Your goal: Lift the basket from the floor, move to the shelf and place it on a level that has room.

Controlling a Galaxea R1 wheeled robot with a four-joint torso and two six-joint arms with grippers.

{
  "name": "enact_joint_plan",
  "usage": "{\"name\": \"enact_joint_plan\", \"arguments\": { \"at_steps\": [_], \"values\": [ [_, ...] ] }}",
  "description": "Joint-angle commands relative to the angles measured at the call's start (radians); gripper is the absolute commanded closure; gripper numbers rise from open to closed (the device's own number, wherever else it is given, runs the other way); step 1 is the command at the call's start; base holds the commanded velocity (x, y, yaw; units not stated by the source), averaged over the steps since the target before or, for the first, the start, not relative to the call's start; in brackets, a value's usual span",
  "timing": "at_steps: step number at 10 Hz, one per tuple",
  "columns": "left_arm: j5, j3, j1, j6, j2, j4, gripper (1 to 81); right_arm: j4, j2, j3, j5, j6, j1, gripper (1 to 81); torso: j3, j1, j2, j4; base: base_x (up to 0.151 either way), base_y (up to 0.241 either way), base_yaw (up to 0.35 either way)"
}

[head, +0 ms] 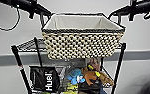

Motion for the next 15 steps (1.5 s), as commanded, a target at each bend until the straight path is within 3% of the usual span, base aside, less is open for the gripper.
{"name": "enact_joint_plan", "arguments": {
  "at_steps": [1, 7, 15],
  "values": [
    [-0.025, -0.138, -0.118, 0.015, 0.101, 0.095, 81.1, -0.017, 0.120, -0.185, -0.003, -0.031, 0.147, 81.1, 0.000, 0.000, 0.000, 0.000, 0.000, 0.000, 0.000],
    [-0.012, -0.393, -0.044, 0.126, 0.228, 0.110, 81.1, -0.017, 0.264, -0.440, -0.067, -0.160, 0.133, 81.1, -0.001, 0.000, 0.001, 0.000, 0.000, 0.000, 0.000],
    [-0.022, -0.683, 0.058, 0.239, 0.371, 0.116, 81.1, -0.003, 0.503, -0.834, -0.087, -0.355, 0.029, 81.1, -0.002, 0.002, 0.002, 0.000, 0.000, 0.000, 0.000]
  ]
}}
